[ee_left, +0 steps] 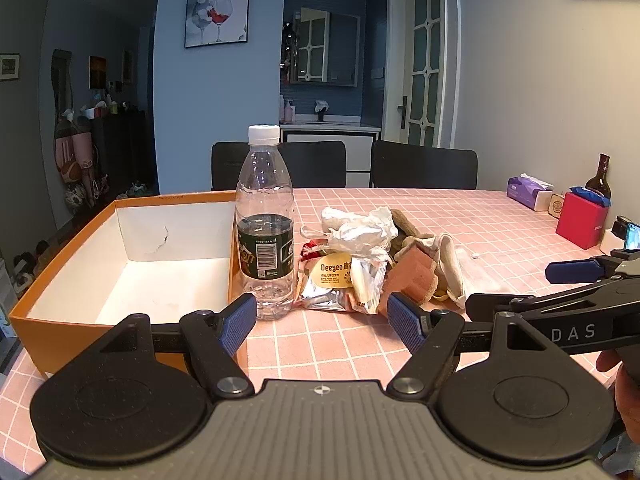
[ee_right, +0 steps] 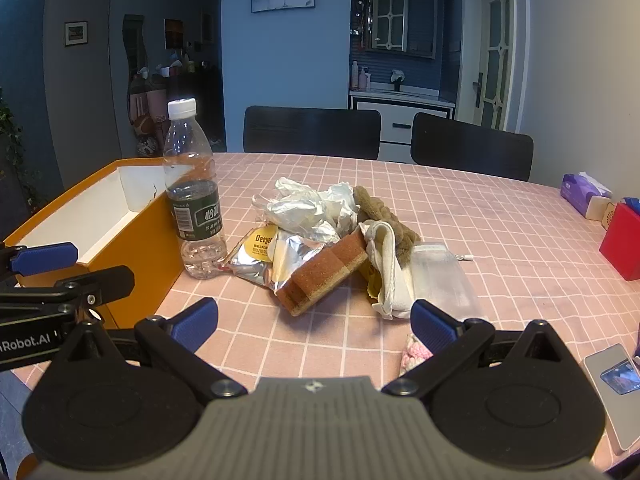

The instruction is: Organize soft objects

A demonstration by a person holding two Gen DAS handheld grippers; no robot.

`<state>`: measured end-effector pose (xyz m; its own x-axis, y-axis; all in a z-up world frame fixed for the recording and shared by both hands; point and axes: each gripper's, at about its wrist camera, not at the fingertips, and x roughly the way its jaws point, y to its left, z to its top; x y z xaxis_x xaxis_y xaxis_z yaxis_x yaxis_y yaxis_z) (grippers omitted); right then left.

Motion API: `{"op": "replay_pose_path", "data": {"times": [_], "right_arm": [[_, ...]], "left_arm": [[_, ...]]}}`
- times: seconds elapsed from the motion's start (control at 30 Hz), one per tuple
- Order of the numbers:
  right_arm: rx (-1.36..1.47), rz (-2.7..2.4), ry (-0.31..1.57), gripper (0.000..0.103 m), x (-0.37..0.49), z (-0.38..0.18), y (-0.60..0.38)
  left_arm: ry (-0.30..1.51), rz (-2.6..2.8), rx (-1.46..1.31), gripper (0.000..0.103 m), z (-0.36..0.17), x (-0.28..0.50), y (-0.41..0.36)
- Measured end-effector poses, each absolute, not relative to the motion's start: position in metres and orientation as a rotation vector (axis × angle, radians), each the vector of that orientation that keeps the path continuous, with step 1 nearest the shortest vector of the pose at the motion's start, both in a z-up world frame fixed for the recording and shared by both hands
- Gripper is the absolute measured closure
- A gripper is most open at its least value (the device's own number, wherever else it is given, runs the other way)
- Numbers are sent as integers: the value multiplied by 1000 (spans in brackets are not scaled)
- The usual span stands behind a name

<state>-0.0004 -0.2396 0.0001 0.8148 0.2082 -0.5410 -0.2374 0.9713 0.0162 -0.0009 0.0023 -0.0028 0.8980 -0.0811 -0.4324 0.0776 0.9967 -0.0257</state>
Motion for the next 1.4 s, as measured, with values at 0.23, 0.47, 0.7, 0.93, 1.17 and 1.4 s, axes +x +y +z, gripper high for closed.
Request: {"op": "replay_pose_path", "data": {"times": [0.23, 0.47, 0.7, 0.93, 1.17, 1.4], "right_arm": [[-54, 237, 575, 3, 0, -1, -239], [-50, 235, 580, 3, 1, -2, -240], [-50, 234, 582, 3, 1, -4, -240], [-59, 232, 581, 3, 0, -5, -239], [-60, 233, 587, 3, 1, -6, -238], [-59, 229, 593, 3, 2, -9, -238]], "left_arm": [[449, -82, -7, 15, -3, -1, 2], [450, -85, -7, 15, -4, -2, 2], [451, -88, -6, 15, -5, -4, -1], [454, -89, -6, 15, -5, -4, -2], [456, -92, -7, 15, -6, -3, -2], [461, -98, -8, 15, -7, -3, -3]]}}
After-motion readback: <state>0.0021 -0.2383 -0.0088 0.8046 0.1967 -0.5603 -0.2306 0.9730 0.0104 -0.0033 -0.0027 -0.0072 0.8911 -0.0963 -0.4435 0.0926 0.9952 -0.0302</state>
